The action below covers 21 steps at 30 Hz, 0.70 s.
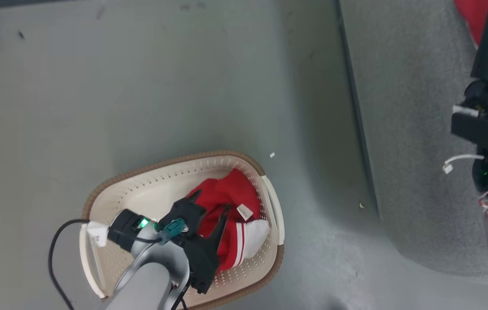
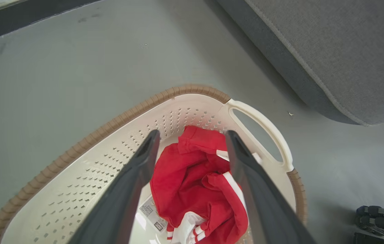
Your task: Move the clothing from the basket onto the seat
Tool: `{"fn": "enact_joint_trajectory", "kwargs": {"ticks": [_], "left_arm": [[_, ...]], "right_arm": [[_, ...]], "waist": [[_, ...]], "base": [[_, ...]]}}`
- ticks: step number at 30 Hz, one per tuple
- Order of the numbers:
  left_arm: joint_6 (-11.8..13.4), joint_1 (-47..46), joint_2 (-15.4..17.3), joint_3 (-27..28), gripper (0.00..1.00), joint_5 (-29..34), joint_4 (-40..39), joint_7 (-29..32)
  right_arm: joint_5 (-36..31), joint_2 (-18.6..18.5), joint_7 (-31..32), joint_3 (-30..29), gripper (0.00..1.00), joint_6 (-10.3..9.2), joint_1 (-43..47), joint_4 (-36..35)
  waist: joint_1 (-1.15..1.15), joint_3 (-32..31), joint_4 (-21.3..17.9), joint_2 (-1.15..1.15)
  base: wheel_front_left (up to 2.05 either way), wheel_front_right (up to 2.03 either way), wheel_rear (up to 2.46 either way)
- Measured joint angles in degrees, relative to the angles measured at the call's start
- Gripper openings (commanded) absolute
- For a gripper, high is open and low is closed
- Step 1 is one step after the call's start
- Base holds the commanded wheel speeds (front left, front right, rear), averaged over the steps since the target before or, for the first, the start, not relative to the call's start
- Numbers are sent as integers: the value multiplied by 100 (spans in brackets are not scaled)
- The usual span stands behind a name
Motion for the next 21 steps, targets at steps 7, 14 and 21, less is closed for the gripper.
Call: {"fn": "enact_joint_trajectory", "kwargs": {"ticks": [7, 14, 21], "left_arm": [[-154, -243, -66, -287, 100, 127, 368, 3], [-237, -410, -76, -549, 100, 166, 735, 2], [-277, -495, -99, -754, 100, 182, 1034, -7]], "right_arm": [[0, -11, -1, -7, 100, 34, -491, 70], [-1, 26, -1, 27, 100, 58, -696, 264], [-1, 112, -1, 43, 100, 98, -762, 296]], "waist": [[0, 575, -36, 0], [0, 1002, -95, 0], [-1, 1183, -227, -1]], "base": [[0, 0, 0], [0, 0, 0], [0, 0, 0]]}}
